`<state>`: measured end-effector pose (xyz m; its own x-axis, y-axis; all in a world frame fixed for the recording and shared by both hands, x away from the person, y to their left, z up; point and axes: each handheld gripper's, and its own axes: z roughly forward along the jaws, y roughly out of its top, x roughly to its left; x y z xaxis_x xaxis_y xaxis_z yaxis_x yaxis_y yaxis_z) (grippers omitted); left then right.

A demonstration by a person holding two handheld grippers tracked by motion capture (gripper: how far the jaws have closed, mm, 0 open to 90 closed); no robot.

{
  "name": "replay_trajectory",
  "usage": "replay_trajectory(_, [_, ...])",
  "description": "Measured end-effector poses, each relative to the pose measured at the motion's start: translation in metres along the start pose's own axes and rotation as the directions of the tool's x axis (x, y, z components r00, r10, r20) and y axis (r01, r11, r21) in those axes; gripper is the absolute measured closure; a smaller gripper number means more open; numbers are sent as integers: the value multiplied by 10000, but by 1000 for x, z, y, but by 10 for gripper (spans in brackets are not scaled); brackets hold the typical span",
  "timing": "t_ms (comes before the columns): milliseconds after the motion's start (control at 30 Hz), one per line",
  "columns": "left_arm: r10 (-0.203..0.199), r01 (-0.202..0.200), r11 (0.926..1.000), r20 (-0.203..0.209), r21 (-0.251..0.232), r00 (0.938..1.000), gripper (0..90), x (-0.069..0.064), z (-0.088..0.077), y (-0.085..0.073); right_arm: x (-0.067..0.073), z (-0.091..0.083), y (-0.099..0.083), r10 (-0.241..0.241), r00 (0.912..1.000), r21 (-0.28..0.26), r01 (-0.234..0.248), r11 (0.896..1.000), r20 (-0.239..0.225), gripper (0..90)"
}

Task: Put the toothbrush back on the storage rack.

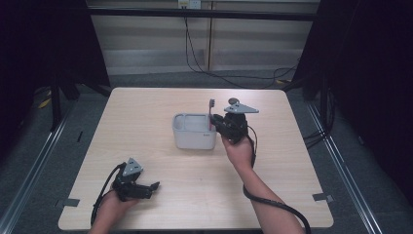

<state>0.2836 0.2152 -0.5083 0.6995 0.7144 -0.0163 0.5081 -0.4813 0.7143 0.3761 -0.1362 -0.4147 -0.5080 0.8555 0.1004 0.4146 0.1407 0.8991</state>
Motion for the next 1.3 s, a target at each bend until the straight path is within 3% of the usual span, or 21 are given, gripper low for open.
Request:
replay_trajectory(267, [25,-25,10000,-26,8,10000,105,0,0,0,-3,-4,0,200,9997,-193,-197,9996,161,457])
replay_trajectory(433, [-5,5,10000,7,-2,10000,105,0,0,0,-8,-7,0,335,9994,-173,-335,9993,2,351])
replay_trajectory(800, [32,-32,10000,0,30,10000,104,0,0,0,-11,-14,-3,202,9996,154,-199,9997,-215,292])
replay_trajectory(1300, [26,-26,10000,-29,8,10000,104,0,0,0,-9,-24,-3,-5,9989,220,16,9998,-468,278])
